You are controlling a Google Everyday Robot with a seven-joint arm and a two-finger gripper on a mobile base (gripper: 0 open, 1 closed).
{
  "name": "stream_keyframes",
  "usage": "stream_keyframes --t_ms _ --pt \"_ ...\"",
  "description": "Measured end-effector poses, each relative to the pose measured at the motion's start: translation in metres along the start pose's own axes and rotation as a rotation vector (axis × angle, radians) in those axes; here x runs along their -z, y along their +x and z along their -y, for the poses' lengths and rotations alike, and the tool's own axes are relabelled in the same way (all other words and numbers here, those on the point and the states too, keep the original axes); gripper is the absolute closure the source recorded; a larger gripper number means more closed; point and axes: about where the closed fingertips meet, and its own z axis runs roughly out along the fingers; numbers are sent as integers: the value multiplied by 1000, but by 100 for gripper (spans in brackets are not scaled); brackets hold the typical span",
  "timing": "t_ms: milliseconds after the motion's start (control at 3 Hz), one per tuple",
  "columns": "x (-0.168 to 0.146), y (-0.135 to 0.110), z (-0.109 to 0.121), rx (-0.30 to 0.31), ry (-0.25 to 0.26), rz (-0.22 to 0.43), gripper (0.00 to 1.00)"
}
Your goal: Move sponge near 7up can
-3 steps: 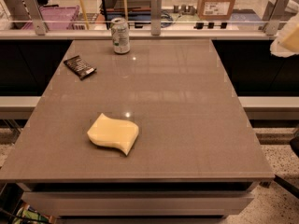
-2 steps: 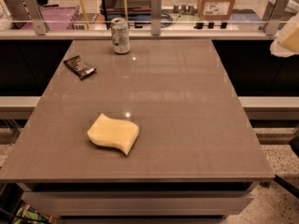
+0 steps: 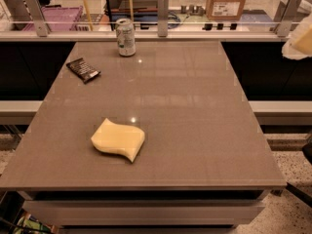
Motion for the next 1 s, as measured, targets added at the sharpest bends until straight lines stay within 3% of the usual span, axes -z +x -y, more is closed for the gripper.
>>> stream_keyframes --t_ms 1000 --pt "0 0 0 0 0 0 6"
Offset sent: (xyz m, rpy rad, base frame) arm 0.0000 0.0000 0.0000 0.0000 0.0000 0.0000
